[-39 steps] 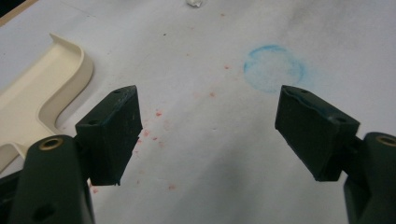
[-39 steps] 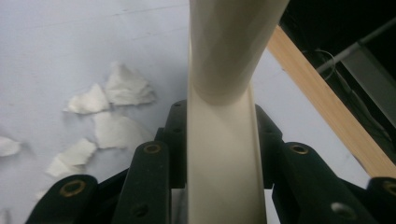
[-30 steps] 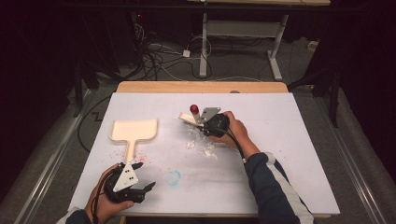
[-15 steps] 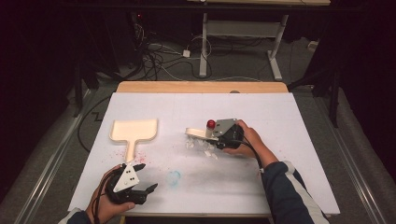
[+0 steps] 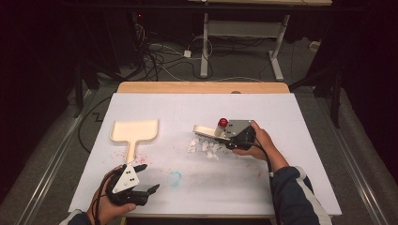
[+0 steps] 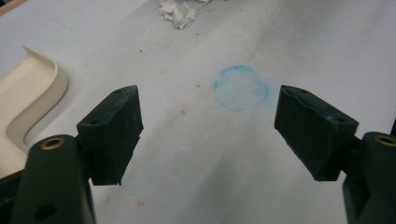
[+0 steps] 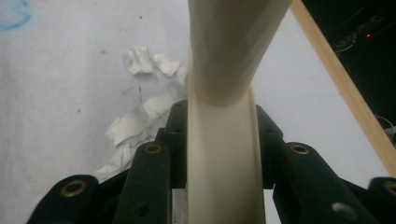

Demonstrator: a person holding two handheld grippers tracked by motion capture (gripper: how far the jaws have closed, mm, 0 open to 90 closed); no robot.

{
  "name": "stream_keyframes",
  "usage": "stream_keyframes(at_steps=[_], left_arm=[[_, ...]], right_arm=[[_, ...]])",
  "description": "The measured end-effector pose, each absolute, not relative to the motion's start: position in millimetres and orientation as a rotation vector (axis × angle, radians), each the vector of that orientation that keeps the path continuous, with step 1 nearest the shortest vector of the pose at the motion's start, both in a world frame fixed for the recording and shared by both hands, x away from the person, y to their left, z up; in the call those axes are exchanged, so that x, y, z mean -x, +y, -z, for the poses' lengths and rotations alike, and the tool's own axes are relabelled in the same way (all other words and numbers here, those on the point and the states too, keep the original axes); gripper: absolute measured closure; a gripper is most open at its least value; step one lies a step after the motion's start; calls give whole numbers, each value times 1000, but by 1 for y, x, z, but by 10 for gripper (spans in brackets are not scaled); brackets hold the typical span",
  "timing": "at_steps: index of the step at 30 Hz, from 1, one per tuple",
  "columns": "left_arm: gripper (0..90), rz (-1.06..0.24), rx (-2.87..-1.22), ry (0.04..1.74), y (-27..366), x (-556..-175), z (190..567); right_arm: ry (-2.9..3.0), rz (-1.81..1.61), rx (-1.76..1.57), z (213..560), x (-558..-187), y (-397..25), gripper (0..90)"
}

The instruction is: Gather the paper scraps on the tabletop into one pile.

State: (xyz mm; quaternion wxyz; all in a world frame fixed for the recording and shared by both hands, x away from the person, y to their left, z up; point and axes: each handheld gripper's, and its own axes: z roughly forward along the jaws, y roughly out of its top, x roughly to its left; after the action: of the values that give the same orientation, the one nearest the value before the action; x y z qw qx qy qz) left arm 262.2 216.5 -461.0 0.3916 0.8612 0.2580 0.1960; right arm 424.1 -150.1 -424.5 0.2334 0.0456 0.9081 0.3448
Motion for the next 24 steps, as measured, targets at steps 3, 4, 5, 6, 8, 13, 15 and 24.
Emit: stream_keyframes(at_steps=[3, 4, 5, 6, 8, 13, 15, 24], left_arm=[[225, -501, -2187, 653, 216, -262, 461], [225, -502, -2189, 653, 216, -262, 461], [225, -502, -2189, 653, 216, -262, 461], [225, -504, -2191, 652, 216, -262, 461], [225, -506, -2192, 651, 215, -262, 461], [227, -498, -2182, 647, 213, -260, 459], [228, -504, -2186, 643, 212, -260, 458], [228, -539, -2204, 630, 211, -258, 457]], right_arm=[[2465, -963, -151, 421, -422, -151, 674], [2455, -972, -170, 420, -421, -151, 674], [2443, -971, -180, 419, -420, -152, 674], [2432, -984, -199, 417, -418, -152, 674], [2416, -1003, -221, 414, -416, -154, 674], [2370, -1022, -324, 402, -407, -162, 674], [2349, -1026, -371, 395, -404, -165, 674], [2249, -947, -753, 374, -387, -186, 674]])
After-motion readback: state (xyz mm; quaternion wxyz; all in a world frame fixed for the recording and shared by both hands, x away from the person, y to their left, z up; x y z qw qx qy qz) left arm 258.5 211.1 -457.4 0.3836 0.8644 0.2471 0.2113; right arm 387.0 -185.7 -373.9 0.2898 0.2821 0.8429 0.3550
